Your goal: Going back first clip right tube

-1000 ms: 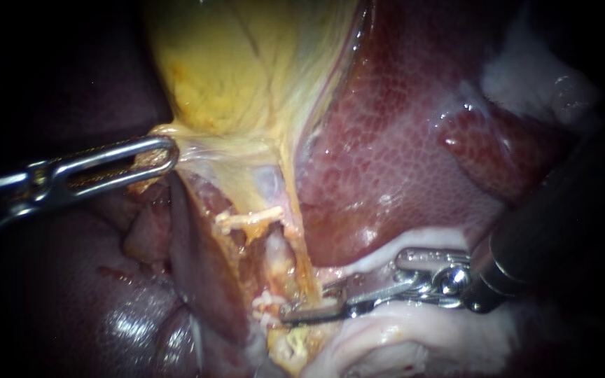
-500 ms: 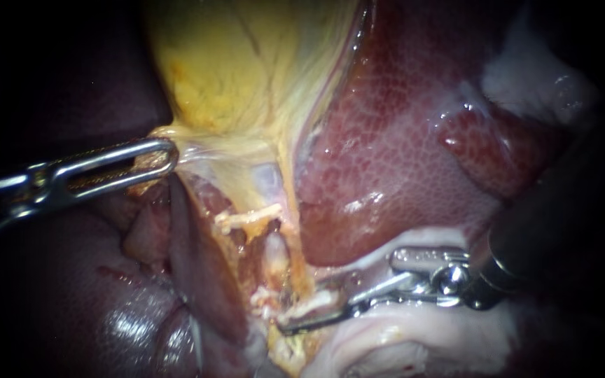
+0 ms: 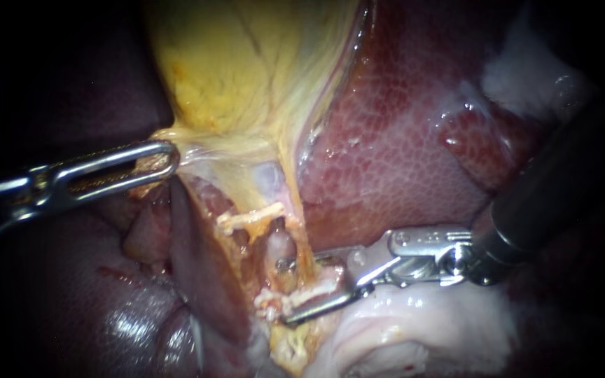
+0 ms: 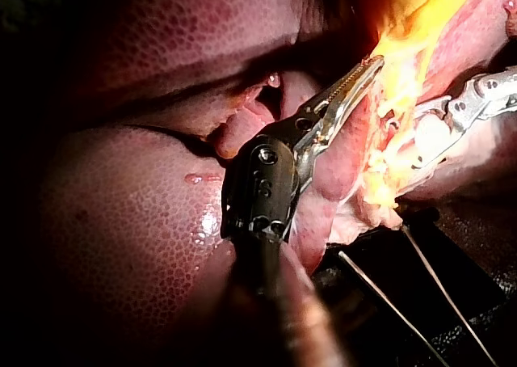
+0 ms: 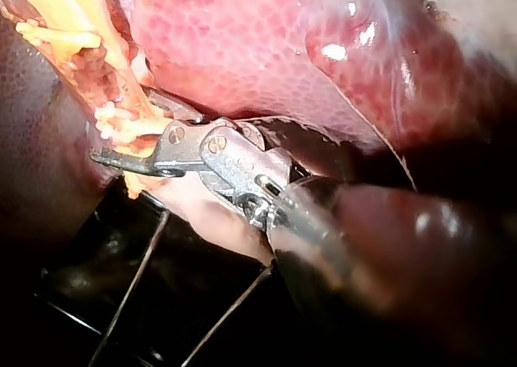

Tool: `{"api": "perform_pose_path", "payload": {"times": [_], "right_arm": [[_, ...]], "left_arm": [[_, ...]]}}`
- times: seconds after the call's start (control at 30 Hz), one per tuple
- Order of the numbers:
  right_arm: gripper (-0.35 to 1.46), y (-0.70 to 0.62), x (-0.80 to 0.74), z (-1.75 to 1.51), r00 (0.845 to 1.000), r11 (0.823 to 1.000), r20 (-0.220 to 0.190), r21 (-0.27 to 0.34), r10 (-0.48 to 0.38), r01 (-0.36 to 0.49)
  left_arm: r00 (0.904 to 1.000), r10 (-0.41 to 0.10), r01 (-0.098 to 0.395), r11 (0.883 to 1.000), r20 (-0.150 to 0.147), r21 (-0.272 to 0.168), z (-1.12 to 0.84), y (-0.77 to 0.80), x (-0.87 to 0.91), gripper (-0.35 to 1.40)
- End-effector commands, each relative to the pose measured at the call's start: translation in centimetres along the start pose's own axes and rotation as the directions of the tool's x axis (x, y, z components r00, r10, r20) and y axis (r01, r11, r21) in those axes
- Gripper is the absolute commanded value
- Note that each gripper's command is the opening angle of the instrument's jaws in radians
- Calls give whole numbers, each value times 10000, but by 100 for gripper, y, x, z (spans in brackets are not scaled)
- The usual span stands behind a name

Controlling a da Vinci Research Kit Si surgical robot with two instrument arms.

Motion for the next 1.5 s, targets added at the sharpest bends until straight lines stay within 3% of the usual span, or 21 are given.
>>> {"api": "perform_pose_path", "payload": {"times": [0.03,0.33,0.53,0.7,0.93,1.3,1.5], "right_arm": [[60,-1,6,-11,10000,10000,-37,-60,-41,41],[60,-12,52,-86,9992,9974,-264,-659,-298,280],[60,-27,90,-123,9975,9957,-605,-873,-367,313],[60,-38,108,-140,9954,9952,-858,-909,-437,358],[60,-40,106,-139,9953,9949,-854,-933,-451,370],[60,-40,99,-133,9952,9945,-844,-961,-499,417],[60,-40,99,-133,9952,9945,-844,-963,-498,416]], "left_arm": [[10000,3,-3,10000,0,-1,0,0,0,-35],[10000,10,-10,10000,8,-8,1,0,2,-35],[10000,18,-18,10000,18,-16,3,0,4,-35],[10000,42,-41,10000,45,-40,8,0,9,-35],[9999,109,-110,9999,-102,-27,31,-5,25,-35],[9975,262,-248,9995,-655,219,98,-5,57,-35],[9963,338,-312,9989,-789,347,107,-8,64,-35]]}}
